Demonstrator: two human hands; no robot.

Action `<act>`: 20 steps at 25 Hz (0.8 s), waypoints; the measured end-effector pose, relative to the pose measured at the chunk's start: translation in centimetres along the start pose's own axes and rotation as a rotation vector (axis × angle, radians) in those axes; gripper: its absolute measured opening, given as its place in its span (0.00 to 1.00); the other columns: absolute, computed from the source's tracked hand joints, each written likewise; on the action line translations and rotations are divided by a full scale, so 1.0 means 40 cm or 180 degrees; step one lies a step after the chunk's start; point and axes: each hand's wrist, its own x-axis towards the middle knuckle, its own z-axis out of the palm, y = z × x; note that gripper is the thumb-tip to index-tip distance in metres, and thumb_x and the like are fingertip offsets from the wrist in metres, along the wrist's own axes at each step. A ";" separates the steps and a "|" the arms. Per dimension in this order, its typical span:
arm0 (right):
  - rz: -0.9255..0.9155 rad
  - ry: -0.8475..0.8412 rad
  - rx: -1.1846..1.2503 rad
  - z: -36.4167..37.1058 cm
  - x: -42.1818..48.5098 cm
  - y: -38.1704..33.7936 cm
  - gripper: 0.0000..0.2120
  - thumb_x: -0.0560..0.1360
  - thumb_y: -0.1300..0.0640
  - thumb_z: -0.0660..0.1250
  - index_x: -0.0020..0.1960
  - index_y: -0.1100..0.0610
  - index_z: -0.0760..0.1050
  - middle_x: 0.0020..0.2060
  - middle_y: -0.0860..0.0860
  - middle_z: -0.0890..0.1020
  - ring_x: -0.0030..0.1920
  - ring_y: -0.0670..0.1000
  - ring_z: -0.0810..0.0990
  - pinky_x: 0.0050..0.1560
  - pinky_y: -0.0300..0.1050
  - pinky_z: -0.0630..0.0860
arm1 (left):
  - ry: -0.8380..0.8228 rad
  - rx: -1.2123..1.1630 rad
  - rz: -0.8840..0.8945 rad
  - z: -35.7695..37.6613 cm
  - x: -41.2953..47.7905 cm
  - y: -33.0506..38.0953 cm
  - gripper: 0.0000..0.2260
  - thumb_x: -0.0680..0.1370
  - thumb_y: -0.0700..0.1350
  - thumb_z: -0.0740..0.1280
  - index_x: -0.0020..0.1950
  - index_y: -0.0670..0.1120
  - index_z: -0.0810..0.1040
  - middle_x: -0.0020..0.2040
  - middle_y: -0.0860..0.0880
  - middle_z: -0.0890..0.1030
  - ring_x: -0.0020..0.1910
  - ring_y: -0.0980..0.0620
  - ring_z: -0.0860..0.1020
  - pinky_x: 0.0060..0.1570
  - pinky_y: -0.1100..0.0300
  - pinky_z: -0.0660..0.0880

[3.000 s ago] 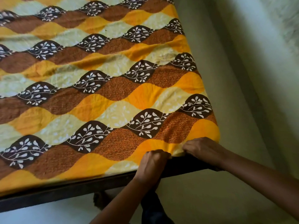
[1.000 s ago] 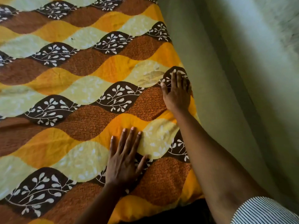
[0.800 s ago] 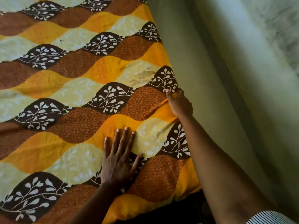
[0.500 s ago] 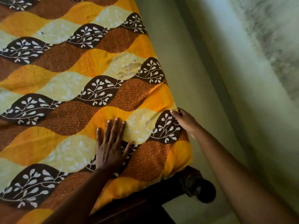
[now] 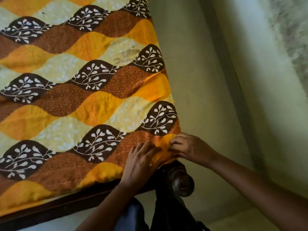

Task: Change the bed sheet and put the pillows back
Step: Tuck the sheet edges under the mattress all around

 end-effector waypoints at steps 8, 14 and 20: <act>-0.0396 -0.0152 0.0548 -0.002 -0.007 0.037 0.09 0.72 0.55 0.62 0.42 0.55 0.80 0.37 0.50 0.82 0.37 0.49 0.80 0.36 0.42 0.78 | 0.0184 -0.0157 0.0135 0.036 -0.026 0.074 0.11 0.75 0.48 0.61 0.47 0.46 0.82 0.42 0.50 0.81 0.42 0.52 0.75 0.34 0.58 0.73; -0.0494 -0.0195 0.0700 0.020 -0.027 0.021 0.11 0.65 0.63 0.74 0.46 0.55 0.79 0.38 0.51 0.83 0.37 0.50 0.81 0.37 0.40 0.79 | -0.0315 -0.0621 0.0007 0.017 -0.020 0.080 0.08 0.70 0.37 0.73 0.47 0.45 0.83 0.41 0.50 0.83 0.38 0.57 0.81 0.35 0.73 0.74; -0.0198 -0.0257 0.0756 0.025 -0.021 -0.011 0.10 0.75 0.58 0.62 0.54 0.56 0.79 0.45 0.53 0.83 0.45 0.52 0.81 0.45 0.41 0.77 | -0.0723 -0.0598 -0.0458 0.019 0.005 0.087 0.07 0.78 0.40 0.65 0.52 0.45 0.81 0.43 0.49 0.83 0.34 0.66 0.75 0.33 0.76 0.69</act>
